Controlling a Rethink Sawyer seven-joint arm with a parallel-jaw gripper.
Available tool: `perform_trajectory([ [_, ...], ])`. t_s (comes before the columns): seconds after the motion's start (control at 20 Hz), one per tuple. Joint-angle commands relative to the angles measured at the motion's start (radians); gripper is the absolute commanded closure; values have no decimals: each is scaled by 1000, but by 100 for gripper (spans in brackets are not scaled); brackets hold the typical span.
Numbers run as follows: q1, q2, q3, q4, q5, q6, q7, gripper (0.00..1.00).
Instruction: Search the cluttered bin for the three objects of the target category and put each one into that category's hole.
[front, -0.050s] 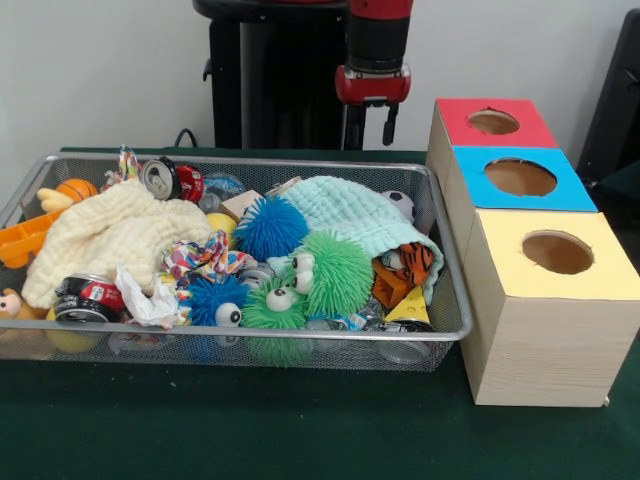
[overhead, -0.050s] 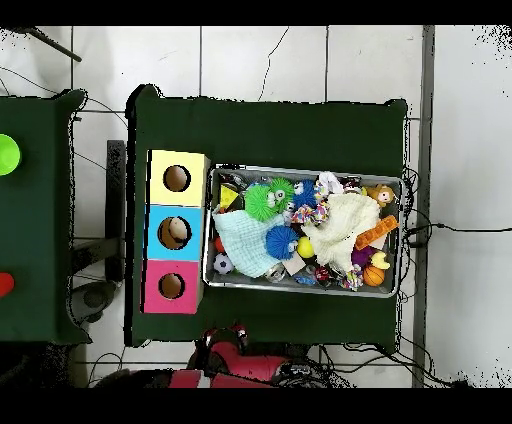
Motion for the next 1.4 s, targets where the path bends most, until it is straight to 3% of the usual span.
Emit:
perform_trajectory([
  [0.05, -26, 117, 27, -155, 23, -135, 229, 0],
  [0.45, -56, 195, 48, -245, 43, -67, 199, 0],
  [0.65, -67, 143, 60, -244, 71, 81, 166, 0],
  [1.4, -77, 4, 74, -233, 74, 261, 158, 0],
])
